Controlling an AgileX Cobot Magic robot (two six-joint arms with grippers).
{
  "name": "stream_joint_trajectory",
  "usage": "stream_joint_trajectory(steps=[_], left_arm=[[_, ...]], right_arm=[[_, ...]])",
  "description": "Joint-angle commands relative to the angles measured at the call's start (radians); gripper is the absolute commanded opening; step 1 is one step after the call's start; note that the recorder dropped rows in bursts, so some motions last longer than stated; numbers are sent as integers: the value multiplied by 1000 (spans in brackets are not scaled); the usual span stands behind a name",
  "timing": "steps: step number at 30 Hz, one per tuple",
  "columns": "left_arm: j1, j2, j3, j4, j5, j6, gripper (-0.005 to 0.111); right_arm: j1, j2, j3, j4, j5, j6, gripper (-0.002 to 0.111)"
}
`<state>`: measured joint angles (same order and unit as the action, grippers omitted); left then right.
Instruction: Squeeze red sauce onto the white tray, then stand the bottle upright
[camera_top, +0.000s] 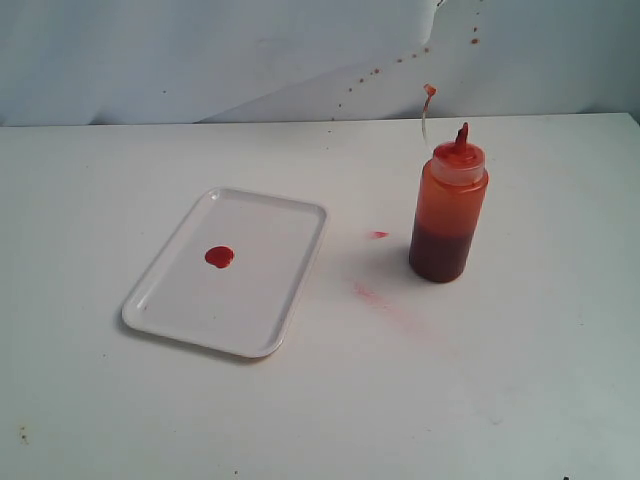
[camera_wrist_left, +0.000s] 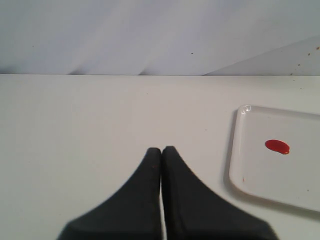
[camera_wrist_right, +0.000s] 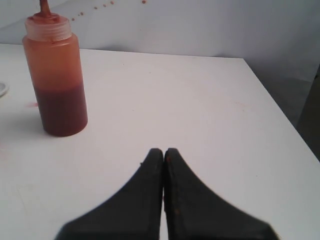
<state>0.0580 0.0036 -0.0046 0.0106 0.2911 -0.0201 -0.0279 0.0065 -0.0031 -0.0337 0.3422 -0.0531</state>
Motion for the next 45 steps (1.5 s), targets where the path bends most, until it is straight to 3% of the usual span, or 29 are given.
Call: stream_joint_trajectory(steps=[1, 9, 45], left_arm=[[-6, -4, 5, -5, -6, -6, 1], [-60, -4, 5, -5, -6, -6, 1], [-62, -4, 5, -5, -6, -6, 1]], right_arm=[[-5, -7, 3, -4, -9, 1, 0], [-5, -7, 3, -4, -9, 1, 0], [-5, -7, 3, -4, -9, 1, 0]])
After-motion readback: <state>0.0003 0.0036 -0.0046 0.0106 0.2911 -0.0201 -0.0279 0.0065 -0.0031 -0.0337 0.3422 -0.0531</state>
